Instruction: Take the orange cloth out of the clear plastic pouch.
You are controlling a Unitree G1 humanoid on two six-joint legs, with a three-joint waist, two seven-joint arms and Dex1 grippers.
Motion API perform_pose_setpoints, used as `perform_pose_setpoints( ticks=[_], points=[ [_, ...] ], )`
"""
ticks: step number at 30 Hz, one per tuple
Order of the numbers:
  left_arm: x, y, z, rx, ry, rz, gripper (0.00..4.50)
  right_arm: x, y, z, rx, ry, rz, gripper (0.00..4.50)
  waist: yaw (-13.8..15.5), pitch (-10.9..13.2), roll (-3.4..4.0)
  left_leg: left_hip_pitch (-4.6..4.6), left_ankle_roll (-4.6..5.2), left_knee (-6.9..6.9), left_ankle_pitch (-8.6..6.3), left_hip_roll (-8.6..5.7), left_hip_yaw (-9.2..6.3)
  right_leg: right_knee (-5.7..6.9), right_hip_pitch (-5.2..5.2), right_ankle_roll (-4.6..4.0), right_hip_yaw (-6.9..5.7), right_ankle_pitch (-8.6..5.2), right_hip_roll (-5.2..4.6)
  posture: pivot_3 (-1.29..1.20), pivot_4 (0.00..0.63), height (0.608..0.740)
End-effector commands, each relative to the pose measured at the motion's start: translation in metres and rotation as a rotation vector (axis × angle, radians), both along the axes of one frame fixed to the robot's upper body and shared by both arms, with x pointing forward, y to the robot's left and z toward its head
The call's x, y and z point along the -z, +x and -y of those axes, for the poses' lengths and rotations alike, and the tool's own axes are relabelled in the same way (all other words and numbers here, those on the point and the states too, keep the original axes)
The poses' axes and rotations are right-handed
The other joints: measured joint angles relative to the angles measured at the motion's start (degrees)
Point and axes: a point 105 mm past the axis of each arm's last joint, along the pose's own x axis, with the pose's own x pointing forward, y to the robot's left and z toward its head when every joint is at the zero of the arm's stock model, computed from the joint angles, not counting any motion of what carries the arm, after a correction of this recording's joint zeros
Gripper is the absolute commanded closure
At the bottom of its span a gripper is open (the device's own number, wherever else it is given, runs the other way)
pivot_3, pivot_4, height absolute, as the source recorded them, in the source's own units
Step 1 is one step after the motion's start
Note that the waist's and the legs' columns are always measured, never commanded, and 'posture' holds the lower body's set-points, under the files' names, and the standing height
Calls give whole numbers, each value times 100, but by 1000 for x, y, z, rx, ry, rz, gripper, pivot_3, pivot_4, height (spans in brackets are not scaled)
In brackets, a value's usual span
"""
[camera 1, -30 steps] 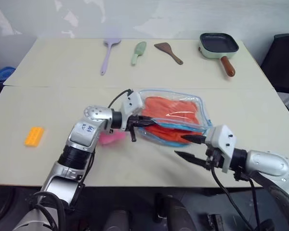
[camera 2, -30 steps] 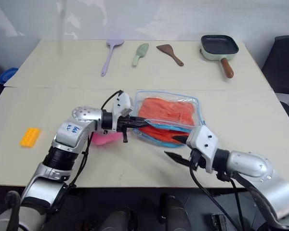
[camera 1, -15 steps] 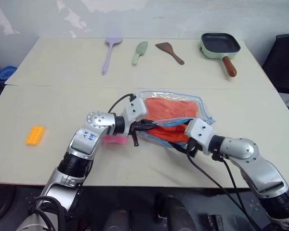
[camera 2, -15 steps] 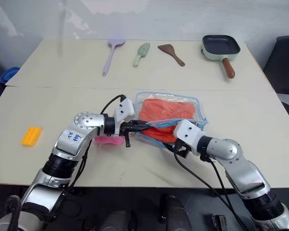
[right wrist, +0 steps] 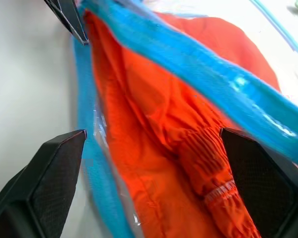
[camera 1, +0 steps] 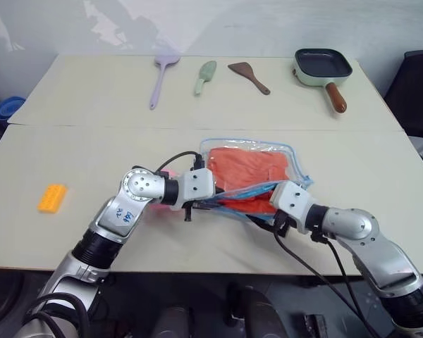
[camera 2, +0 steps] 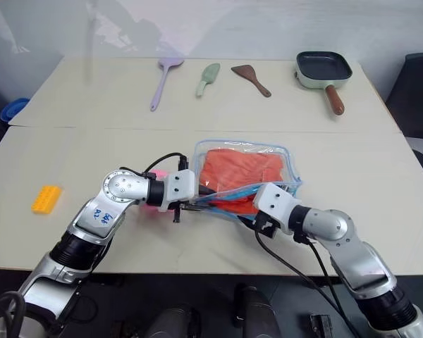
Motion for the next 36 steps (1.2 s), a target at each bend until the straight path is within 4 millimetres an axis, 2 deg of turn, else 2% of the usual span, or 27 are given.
perform_pose_setpoints(
  ticks=[1, 5, 13, 16, 22, 29, 36],
  points=[
    [-13, 0, -7, 29, 5, 58, 2093, -18, -6, 0, -25, 8, 68, 0, 0, 0, 0, 0, 0, 0, 0, 0, 0, 0, 0, 0, 0, 0, 0, 0, 150, 740],
    [-16, 7, -15, 2, 7, 80, 2093, -18, -6, 1, -23, 8, 67, 0, -5, 0, 0, 1, 0, 0, 0, 1, 0, 1, 0, 0, 0, 0, 1, 0, 150, 740],
    [-22, 13, -13, -17, -52, 73, 2093, -18, -5, 1, -16, 7, 67, 0, -1, 0, 0, -1, 4, 0, -1, -1, -1, 1, 0, 0, -2, 0, 0, 0, 150, 740],
    [-22, 14, -9, -8, -65, 67, 2662, -20, -3, 1, -12, 6, 72, 0, 4, 0, 0, -1, 4, 0, 0, -1, -1, 1, 0, 0, -2, 0, 0, 0, 150, 740],
    [-28, 11, -5, 17, -103, 48, 4467, -20, -2, 3, -10, -2, 73, 0, 0, 0, 0, -1, 5, 0, 0, -1, -2, 1, 0, 0, -3, 0, 0, 0, 150, 740],
    [-38, 5, -3, -19, -234, -157, 4467, -23, 2, 4, -4, -3, 88, 0, -3, 0, 0, -2, 5, 0, 0, -1, -2, 1, 0, 0, -3, 0, 0, 0, 150, 740],
    [-37, 5, -3, -48, -237, -160, 4467, -23, 15, 10, 18, -47, 115, 0, -3, 0, 0, -1, 4, 0, 0, -1, -3, 1, 0, 0, -2, 0, 0, 0, 150, 740]
  ],
)
